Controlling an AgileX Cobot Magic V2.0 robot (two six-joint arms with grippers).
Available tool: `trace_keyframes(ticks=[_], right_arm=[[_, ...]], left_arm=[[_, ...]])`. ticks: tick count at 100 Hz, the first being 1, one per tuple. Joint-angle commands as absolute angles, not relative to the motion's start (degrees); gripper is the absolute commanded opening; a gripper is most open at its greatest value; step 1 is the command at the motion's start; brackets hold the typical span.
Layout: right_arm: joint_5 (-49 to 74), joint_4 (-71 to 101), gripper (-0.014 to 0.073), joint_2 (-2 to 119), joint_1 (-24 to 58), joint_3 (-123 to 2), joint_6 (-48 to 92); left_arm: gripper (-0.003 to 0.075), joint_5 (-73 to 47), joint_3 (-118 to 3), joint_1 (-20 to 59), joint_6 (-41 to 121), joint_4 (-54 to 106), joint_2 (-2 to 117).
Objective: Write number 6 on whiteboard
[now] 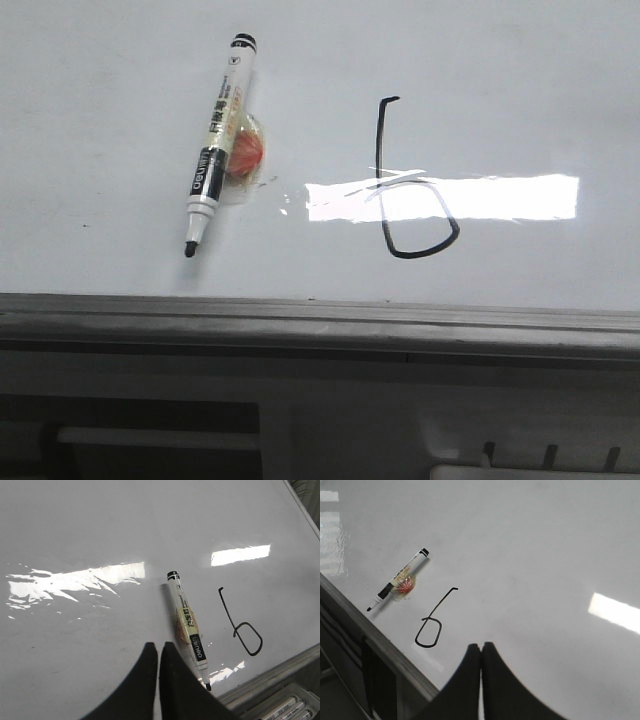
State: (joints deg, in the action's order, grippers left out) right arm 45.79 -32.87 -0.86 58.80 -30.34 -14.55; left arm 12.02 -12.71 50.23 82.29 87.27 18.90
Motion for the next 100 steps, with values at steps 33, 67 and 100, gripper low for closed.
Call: trace_keyframes(ticks=[33,67,100], right_arm=[[41.85,-35.11,-0.0062,-1.50,58.63,-31.57,-14.60],[41.85,-35.11,-0.0063,-1.50,58.63,-31.57,-14.60],[41.85,-35.11,-0.0063,-1.50,58.63,-31.57,-14.60]], left_arm=[[-0.0019,15.06,-4.12,36.78,41.83,30.34,18.53],[-0.0019,5.44,2.82,20.60,17.25,12.54,3.51],[-0.0019,-17.07,2.82,9.11,6.61,11.46,-1.96]])
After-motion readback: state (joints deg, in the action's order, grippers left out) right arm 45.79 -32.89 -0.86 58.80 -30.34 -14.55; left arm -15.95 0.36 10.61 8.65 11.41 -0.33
